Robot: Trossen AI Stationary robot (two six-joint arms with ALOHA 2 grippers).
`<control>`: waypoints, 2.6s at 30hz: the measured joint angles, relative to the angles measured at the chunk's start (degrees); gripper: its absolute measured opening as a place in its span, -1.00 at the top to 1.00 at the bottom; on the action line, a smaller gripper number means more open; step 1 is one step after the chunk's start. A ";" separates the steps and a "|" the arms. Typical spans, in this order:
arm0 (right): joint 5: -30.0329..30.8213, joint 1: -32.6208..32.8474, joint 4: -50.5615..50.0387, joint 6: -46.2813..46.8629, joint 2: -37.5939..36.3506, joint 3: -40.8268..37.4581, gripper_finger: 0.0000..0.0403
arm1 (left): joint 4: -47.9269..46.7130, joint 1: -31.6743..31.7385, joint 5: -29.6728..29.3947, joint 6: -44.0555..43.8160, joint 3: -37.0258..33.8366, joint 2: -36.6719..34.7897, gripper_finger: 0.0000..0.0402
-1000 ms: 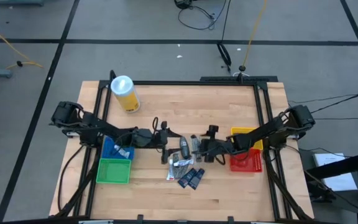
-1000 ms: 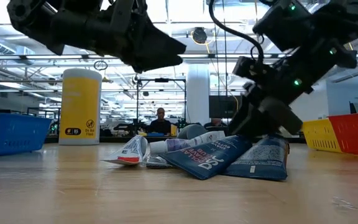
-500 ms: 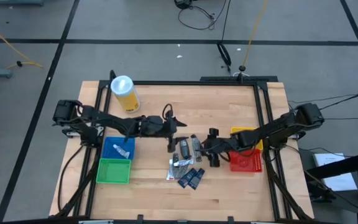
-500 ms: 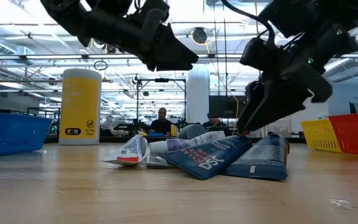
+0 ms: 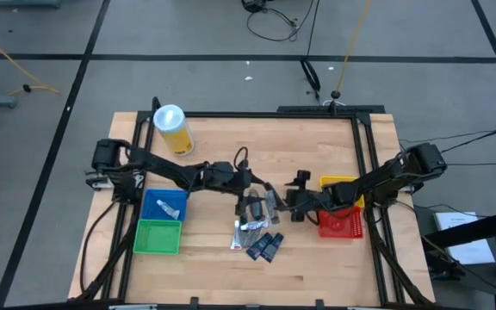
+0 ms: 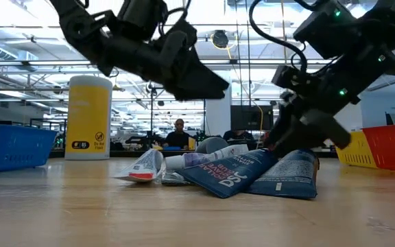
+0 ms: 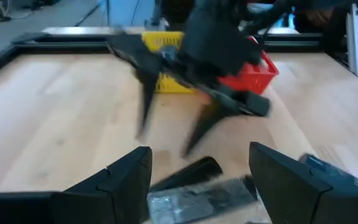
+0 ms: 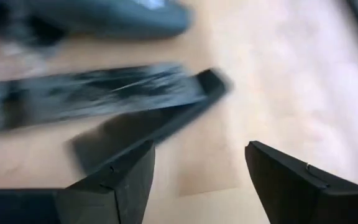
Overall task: Pick & Place Travel size toiletries
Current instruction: Put the black comb into the red basket
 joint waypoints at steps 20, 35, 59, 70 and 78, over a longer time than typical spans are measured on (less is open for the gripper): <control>-20.84 0.01 -1.66 7.24 -0.40 -0.03 -0.20 | -36.30 4.15 -5.16 2.65 27.04 11.89 -0.33; -23.58 -0.49 6.01 5.50 6.94 0.17 0.16 | -34.44 8.88 2.82 2.75 26.14 12.61 -0.33; -13.14 -2.16 8.29 9.91 5.03 -0.02 0.41 | -49.49 5.43 0.47 -5.93 26.12 13.36 -0.33; -14.53 -2.41 23.52 8.76 15.02 0.15 0.41 | -50.93 -0.06 -6.76 -9.87 23.45 12.64 -0.33; -10.63 -2.49 13.21 7.72 9.09 0.08 0.43 | -52.00 -1.06 -6.78 -9.89 23.45 12.49 -0.33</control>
